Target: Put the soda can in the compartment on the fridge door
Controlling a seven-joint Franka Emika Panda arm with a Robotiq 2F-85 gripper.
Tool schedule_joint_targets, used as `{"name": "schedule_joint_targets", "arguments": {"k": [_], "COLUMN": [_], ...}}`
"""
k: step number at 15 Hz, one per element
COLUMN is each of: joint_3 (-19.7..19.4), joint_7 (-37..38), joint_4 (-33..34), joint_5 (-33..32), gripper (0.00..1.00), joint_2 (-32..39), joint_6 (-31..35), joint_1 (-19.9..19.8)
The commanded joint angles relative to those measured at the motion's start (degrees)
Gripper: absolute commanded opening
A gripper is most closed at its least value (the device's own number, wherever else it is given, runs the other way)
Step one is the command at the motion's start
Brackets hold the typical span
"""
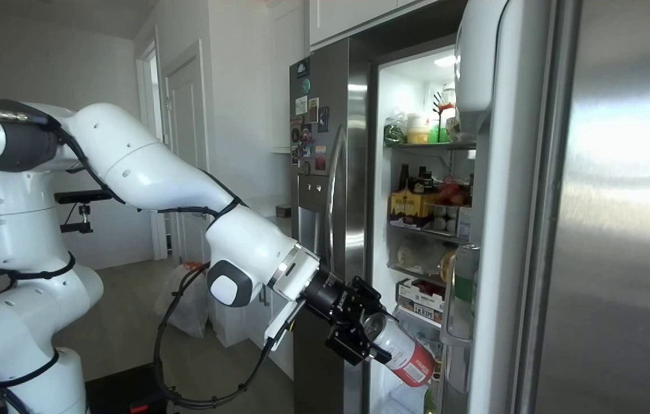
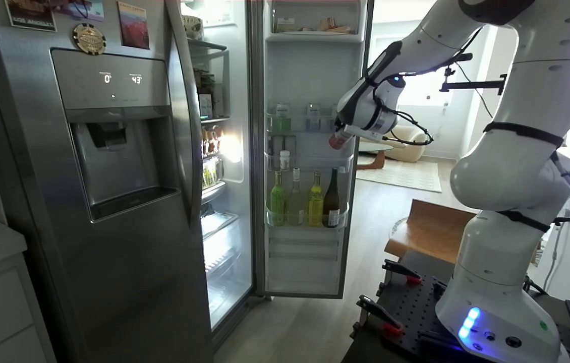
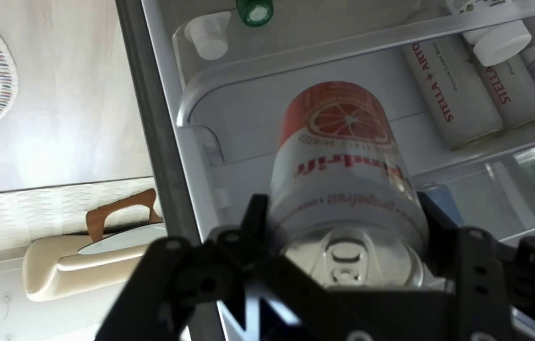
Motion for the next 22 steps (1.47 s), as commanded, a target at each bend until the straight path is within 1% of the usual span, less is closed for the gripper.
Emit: {"name": "schedule_joint_targets", "arguments": {"k": [1, 6, 8, 10, 13, 17, 19, 22], "joint_3": [1.45, -0.95, -3.15, -6.54, -13.67, -24.74, -29.88, -36.64], "joint_7": [-4.78, -8.28, -9.64, -10.32, -9.63, -7.12, -5.37, -1.42], "joint_4": [3.87, 8.42, 10.51, 12.59, 15.85, 20.02, 21.71, 23.29], "joint_5": [4.57, 7.75, 8.99, 9.45, 9.83, 9.87, 9.98, 10.30], "gripper": [0.49, 0.49, 0.49, 0.49, 0.49, 0.49, 0.49, 0.49], "joint_2": [2.24, 6.00, 7.94, 10.13, 14.11, 20.48, 23.99, 29.26], "joint_6": [1.15, 1.15, 1.15, 1.15, 1.19, 1.19, 1.21, 0.51], "joint_1": [-0.18, 2.79, 5.14, 8.67, 16.03, 27.79, 33.28, 40.47]}}
